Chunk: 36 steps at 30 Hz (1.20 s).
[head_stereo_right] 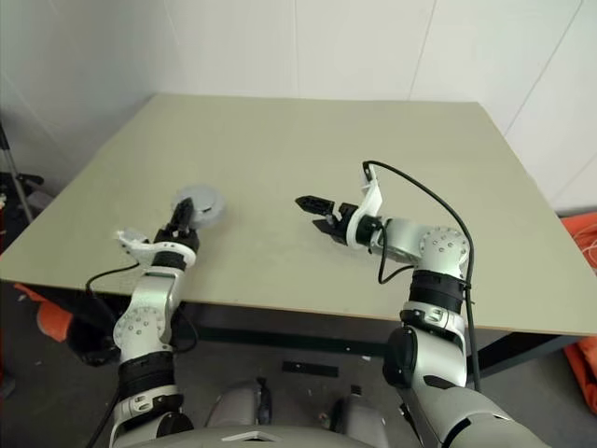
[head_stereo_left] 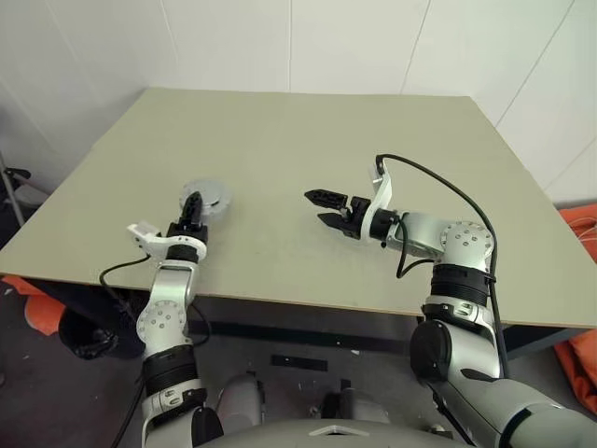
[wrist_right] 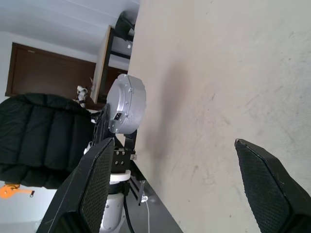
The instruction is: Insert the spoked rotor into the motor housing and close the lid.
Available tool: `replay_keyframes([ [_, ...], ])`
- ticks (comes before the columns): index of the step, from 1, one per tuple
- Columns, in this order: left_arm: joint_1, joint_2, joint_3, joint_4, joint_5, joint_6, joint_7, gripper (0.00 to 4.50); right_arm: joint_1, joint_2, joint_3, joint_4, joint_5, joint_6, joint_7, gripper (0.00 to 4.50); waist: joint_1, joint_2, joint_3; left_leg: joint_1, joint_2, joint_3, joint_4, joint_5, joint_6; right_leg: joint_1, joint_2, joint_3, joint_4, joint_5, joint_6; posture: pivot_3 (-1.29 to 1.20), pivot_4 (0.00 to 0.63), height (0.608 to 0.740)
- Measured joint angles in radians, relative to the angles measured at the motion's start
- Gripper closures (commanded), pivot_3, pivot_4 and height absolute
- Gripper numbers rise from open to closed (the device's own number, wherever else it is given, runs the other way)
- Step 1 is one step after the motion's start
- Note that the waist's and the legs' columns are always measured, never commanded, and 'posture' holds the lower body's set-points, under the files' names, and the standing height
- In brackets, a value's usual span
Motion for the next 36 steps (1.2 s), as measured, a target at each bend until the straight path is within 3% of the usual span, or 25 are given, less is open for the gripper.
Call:
replay_keyframes([
  [11, -0.076, -0.007, 0.065, 0.083, 0.072, -0.14, 0.132, 2.37, 0.017, -0.005, 0.008, 0.0, 0.0, 0.007, 0.014, 0.0, 0.001, -0.002, 0.0, 0.0, 0.0, -0.001, 0.003, 0.0, 0.0, 0.001, 0.0, 0.0, 0.001, 0.001, 0.001, 0.0, 0.0, 0.74],
  [24, -0.08, -0.007, 0.092, 0.124, 0.096, -0.169, 0.197, 2.37, 0.018, -0.009, 0.006, -0.001, 0.0, 0.011, 0.014, 0.0, 0.001, -0.003, 0.0, 0.0, 0.0, -0.002, 0.004, 0.0, 0.0, 0.001, 0.0, 0.0, 0.001, 0.002, 0.0, 0.0, 0.0, 0.74],
  [31, -0.08, -0.008, 0.084, 0.111, 0.096, -0.162, 0.208, 0.15, 0.02, -0.009, 0.006, -0.007, 0.0, 0.011, 0.014, 0.0, 0.001, -0.003, 0.0, 0.001, 0.0, -0.002, 0.004, 0.0, 0.0, 0.003, 0.0, 0.0, 0.001, 0.002, 0.0, 0.0, 0.0, 0.74],
  [36, -0.073, -0.013, 0.065, 0.069, 0.112, -0.13, 0.277, 0.04, 0.021, -0.008, 0.006, -0.008, 0.0, 0.012, 0.014, 0.0, -0.001, -0.003, 0.0, 0.008, 0.0, -0.002, 0.004, 0.0, 0.0, 0.011, 0.0, 0.0, 0.001, -0.001, 0.004, 0.0, 0.0, 0.74],
])
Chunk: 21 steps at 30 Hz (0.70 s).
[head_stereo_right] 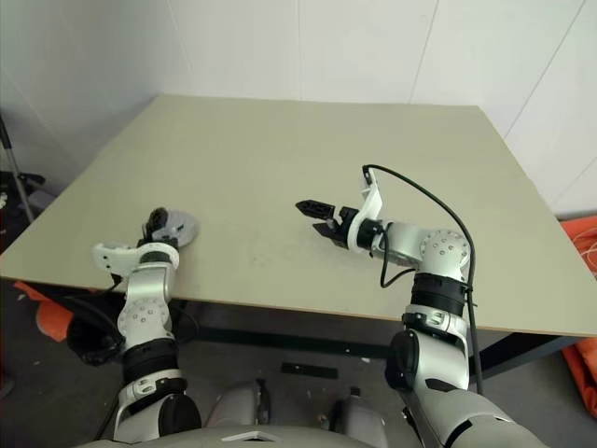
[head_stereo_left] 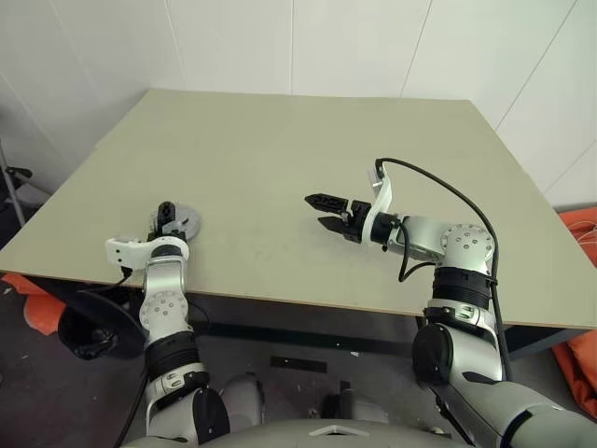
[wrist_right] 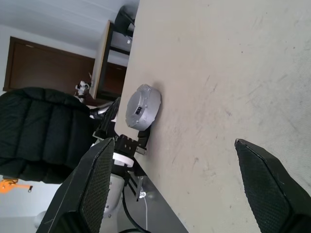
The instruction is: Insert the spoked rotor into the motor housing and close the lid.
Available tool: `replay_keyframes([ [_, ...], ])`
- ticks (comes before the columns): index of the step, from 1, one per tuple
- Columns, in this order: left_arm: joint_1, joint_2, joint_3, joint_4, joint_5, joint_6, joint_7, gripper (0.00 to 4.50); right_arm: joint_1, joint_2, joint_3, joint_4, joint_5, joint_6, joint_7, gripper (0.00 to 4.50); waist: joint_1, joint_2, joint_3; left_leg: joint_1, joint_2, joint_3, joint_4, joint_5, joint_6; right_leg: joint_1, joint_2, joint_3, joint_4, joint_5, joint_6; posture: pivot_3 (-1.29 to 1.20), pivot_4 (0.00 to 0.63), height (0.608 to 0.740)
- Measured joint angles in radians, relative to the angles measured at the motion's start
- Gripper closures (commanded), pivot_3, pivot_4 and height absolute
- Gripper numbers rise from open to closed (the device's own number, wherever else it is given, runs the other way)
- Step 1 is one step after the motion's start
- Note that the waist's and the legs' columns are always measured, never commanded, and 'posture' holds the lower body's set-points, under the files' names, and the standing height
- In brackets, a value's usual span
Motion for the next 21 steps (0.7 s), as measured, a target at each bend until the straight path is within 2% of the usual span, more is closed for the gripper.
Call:
replay_keyframes([
  [6, 0.055, -0.017, -0.022, -0.104, -0.004, 0.046, 0.084, 0.04, 0.001, 0.001, -0.001, -0.001, 0.0, 0.0, 0.0, 0.0, -0.001, 0.0, 0.0, 0.002, 0.0, 0.0, 0.0, 0.0, 0.0, 0.002, 0.0, 0.0, 0.0, 0.0, 0.0, 0.0, 0.0, 0.74],
  [9, 0.11, 0.008, -0.027, -0.211, -0.026, 0.094, 0.152, 0.04, 0.002, 0.0, -0.003, -0.001, 0.0, 0.0, 0.001, 0.0, -0.005, 0.0, 0.0, 0.001, 0.0, 0.0, 0.0, 0.0, 0.0, 0.002, 0.0, 0.0, 0.0, 0.0, 0.0, 0.0, 0.0, 0.74],
  [21, 0.255, 0.038, -0.091, -0.421, -0.192, 0.222, 0.303, 0.04, 0.001, 0.001, 0.0, -0.001, 0.0, -0.001, 0.018, 0.0, -0.002, -0.001, 0.0, 0.003, 0.0, -0.001, 0.002, 0.0, -0.001, 0.004, 0.0, 0.0, 0.0, 0.0, 0.003, 0.0, 0.0, 0.74],
])
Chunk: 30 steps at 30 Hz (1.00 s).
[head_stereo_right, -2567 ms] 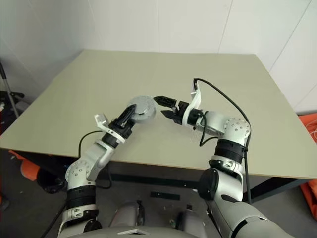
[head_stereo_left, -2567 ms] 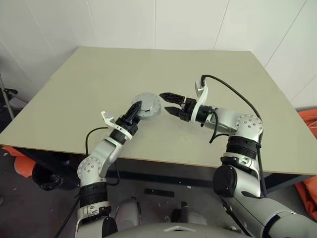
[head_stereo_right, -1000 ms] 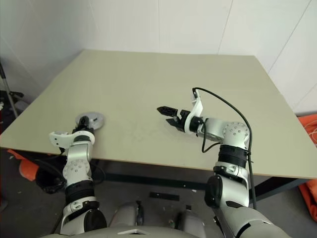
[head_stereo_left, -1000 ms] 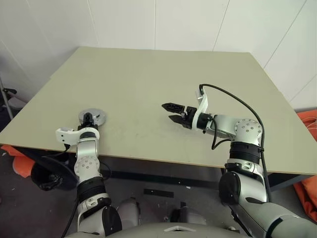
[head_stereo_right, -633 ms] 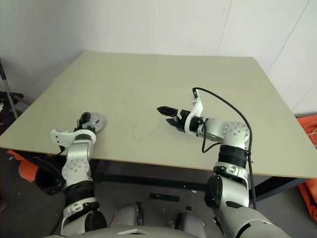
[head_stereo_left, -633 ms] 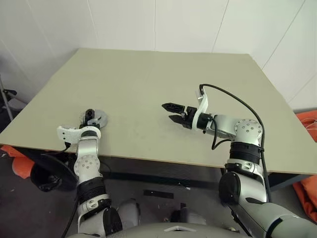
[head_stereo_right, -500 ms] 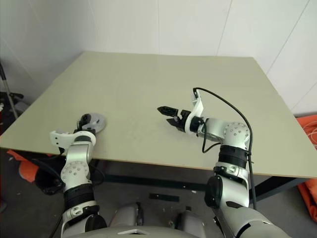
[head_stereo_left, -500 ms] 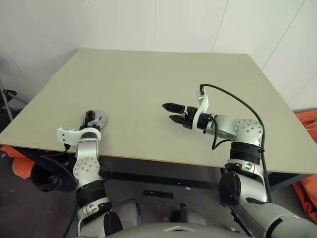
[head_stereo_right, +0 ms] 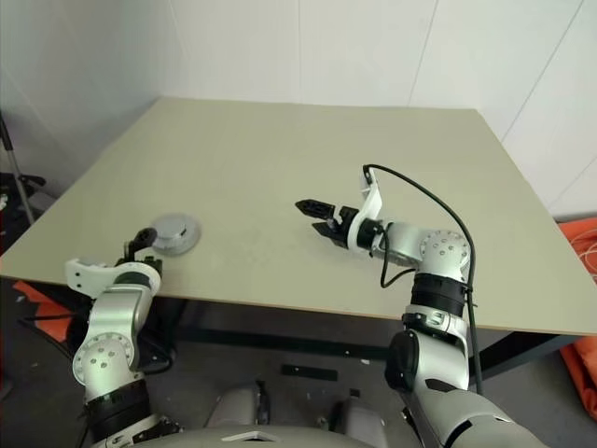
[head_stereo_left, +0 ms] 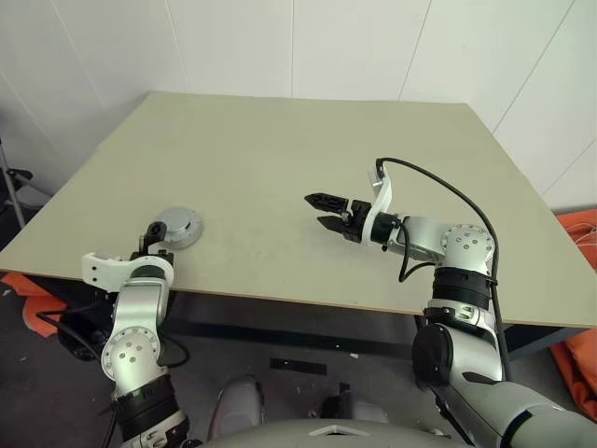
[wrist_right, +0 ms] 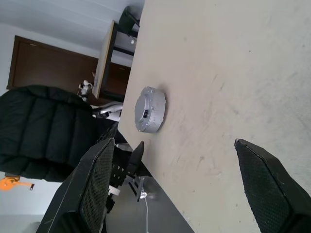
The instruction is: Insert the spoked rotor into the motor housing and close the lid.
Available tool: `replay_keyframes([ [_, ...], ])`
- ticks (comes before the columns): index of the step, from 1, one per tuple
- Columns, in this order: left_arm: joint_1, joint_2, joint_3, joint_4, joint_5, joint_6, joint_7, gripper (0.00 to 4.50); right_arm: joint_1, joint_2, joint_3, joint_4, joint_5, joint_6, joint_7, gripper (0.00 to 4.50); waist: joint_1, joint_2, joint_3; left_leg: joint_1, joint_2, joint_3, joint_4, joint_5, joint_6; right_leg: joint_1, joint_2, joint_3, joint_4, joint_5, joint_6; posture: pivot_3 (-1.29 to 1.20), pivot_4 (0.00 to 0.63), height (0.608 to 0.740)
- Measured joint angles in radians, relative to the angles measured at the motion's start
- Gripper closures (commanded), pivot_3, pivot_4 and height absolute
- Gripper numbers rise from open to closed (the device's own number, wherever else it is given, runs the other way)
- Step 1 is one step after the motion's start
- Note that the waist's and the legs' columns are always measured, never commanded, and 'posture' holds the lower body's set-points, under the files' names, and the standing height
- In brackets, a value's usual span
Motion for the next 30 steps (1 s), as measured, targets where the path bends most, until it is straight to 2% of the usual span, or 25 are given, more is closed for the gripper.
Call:
replay_keyframes([
  [3, 0.002, 0.028, -0.065, -0.037, -0.025, 0.052, -0.012, 0.04, 0.0, 0.001, 0.001, 0.0, 0.0, 0.0, 0.003, 0.0, 0.0, 0.0, 0.0, 0.0, 0.0, 0.0, 0.0, 0.0, -0.001, 0.0, 0.0, 0.0, 0.0, 0.0, 0.0, 0.0, 0.0, 0.74],
  [8, -0.084, 0.19, -0.193, -0.041, 0.041, 0.132, -0.22, 0.04, 0.0, 0.008, 0.005, 0.0, -0.001, -0.003, 0.004, 0.0, -0.002, 0.001, -0.001, 0.0, -0.001, -0.001, 0.0, 0.001, -0.002, -0.001, 0.0, 0.0, 0.0, 0.0, 0.001, 0.0, 0.0, 0.74],
  [11, -0.09, 0.25, -0.282, -0.023, 0.131, 0.154, -0.344, 0.61, 0.0, 0.01, 0.014, 0.0, -0.003, -0.008, 0.005, 0.0, -0.002, 0.001, -0.001, -0.001, -0.001, -0.001, -0.001, 0.001, -0.002, -0.002, 0.0, 0.0, 0.0, 0.001, 0.001, 0.0, 0.0, 0.74],
  [14, -0.09, 0.324, -0.368, 0.027, 0.287, 0.144, -0.476, 1.57, 0.021, -0.006, 0.082, -0.064, -0.056, -0.054, 0.026, 0.0, -0.002, 0.001, -0.001, -0.002, 0.0, -0.001, -0.002, 0.001, -0.002, -0.003, 0.0, 0.0, 0.0, 0.001, 0.001, 0.0, 0.0, 0.74],
  [18, -0.085, 0.349, -0.441, 0.086, 0.461, 0.089, -0.602, 2.87, 0.088, -0.055, 0.245, -0.214, -0.17, -0.168, 0.097, 0.0, -0.001, 0.001, -0.001, -0.002, -0.001, -0.001, -0.002, 0.001, -0.002, -0.002, 0.0, 0.0, -0.002, 0.001, 0.002, 0.0, 0.0, 0.74],
  [23, -0.069, 0.349, -0.5, 0.146, 0.647, -0.003, -0.694, 4.49, 0.221, -0.171, 0.514, -0.351, -0.428, -0.469, 0.243, 0.0, 0.003, 0.001, -0.001, -0.002, -0.001, -0.001, -0.003, 0.001, -0.002, -0.002, 0.0, 0.0, -0.003, 0.001, 0.002, 0.0, 0.0, 0.74],
  [25, -0.054, 0.357, -0.54, 0.179, 0.749, -0.073, -0.733, 4.49, 0.286, -0.228, 0.622, -0.371, -0.579, -0.667, 0.292, 0.0, 0.004, 0.001, -0.001, -0.002, -0.001, -0.001, -0.003, 0.001, -0.002, -0.001, 0.0, 0.0, -0.004, 0.001, 0.002, 0.0, 0.0, 0.74],
  [27, -0.039, 0.358, -0.568, 0.208, 0.825, -0.126, -0.76, 4.49, 0.341, -0.244, 0.667, -0.37, -0.676, -0.807, 0.319, 0.0, 0.002, 0.001, -0.001, -0.002, -0.001, -0.001, -0.003, 0.001, -0.001, -0.001, 0.0, 0.0, -0.004, 0.0, 0.001, 0.0, 0.0, 0.74],
  [30, -0.018, 0.357, -0.602, 0.244, 0.933, -0.218, -0.792, 4.5, 0.406, -0.241, 0.686, -0.364, -0.77, -0.97, 0.33, 0.58, -0.003, 0.001, -0.001, -0.002, -0.001, -0.001, -0.003, 0.0, 0.0, -0.001, 0.0, 0.0, -0.004, -0.001, -0.001, 0.0, 0.0, 0.74],
])
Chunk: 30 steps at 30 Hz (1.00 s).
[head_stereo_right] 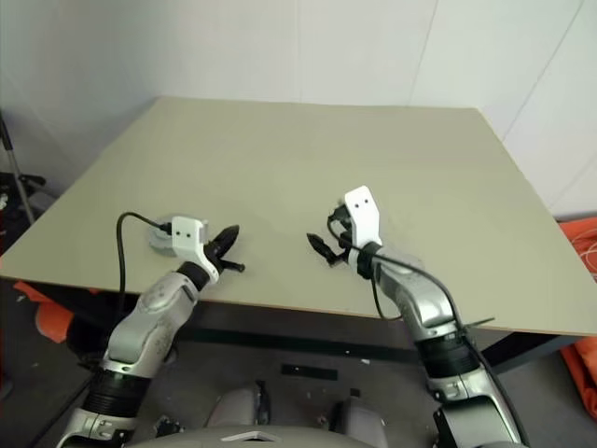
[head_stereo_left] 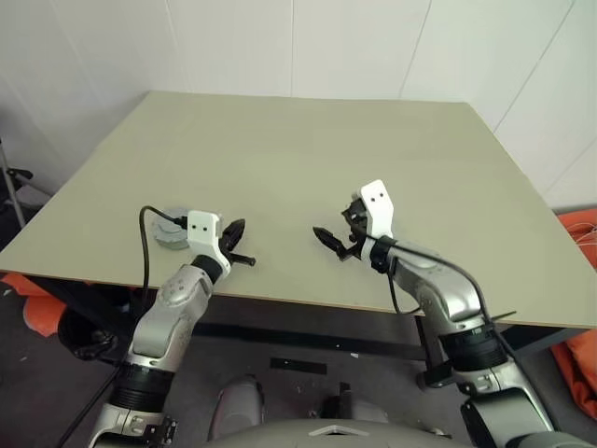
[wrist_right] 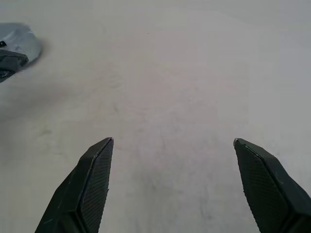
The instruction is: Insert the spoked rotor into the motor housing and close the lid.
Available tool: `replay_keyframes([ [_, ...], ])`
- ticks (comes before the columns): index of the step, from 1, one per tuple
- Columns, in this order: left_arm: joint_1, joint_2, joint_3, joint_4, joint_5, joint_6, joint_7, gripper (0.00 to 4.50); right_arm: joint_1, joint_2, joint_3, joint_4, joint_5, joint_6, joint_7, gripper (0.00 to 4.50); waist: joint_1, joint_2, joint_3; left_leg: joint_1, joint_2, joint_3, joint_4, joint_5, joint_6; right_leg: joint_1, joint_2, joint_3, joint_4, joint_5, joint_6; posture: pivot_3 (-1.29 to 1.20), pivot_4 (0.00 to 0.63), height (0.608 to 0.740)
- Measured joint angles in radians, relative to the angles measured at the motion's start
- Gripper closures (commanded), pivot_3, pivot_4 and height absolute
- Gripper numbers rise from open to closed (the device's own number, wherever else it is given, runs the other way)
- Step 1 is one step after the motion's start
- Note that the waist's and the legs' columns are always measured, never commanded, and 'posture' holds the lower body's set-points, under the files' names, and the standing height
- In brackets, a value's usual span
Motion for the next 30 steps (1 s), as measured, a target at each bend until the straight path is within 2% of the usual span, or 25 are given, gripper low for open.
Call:
replay_keyframes([
  [5, 0.018, -0.02, -0.011, 0.049, 0.141, -0.137, -0.009, 4.5, 0.082, 0.018, -0.004, 0.026, -0.108, -0.176, -0.016, 2.32, -0.004, 0.0, 0.0, 0.001, 0.0, 0.0, 0.0, -0.001, 0.001, 0.001, 0.0, 0.0, 0.0, -0.001, -0.003, 0.0, 0.0, 0.74],
  [11, 0.029, -0.06, 0.005, 0.096, 0.203, -0.205, 0.002, 4.5, 0.108, 0.041, -0.051, 0.075, -0.157, -0.272, -0.05, 4.45, -0.008, 0.0, 0.0, 0.004, 0.0, 0.001, 0.0, -0.002, 0.004, 0.002, 0.0, 0.0, 0.0, -0.001, -0.005, 0.0, 0.0, 0.74],
  [17, 0.029, -0.078, 0.039, 0.115, 0.219, -0.218, 0.001, 4.5, 0.108, 0.063, -0.066, 0.099, -0.171, -0.286, -0.056, 4.49, -0.025, 0.0, 0.0, 0.004, 0.0, 0.001, 0.0, -0.003, 0.005, 0.003, 0.0, 0.0, 0.001, 0.003, -0.01, 0.0, 0.0, 0.74],
  [30, 0.029, -0.094, 0.056, 0.115, 0.229, -0.219, -0.004, 4.5, 0.106, 0.08, -0.07, 0.113, -0.193, -0.286, -0.046, 4.49, -0.029, 0.0, 0.0, 0.004, 0.001, 0.001, 0.0, -0.003, 0.006, 0.003, 0.0, 0.0, 0.001, 0.003, -0.011, 0.0, 0.0, 0.74],
])
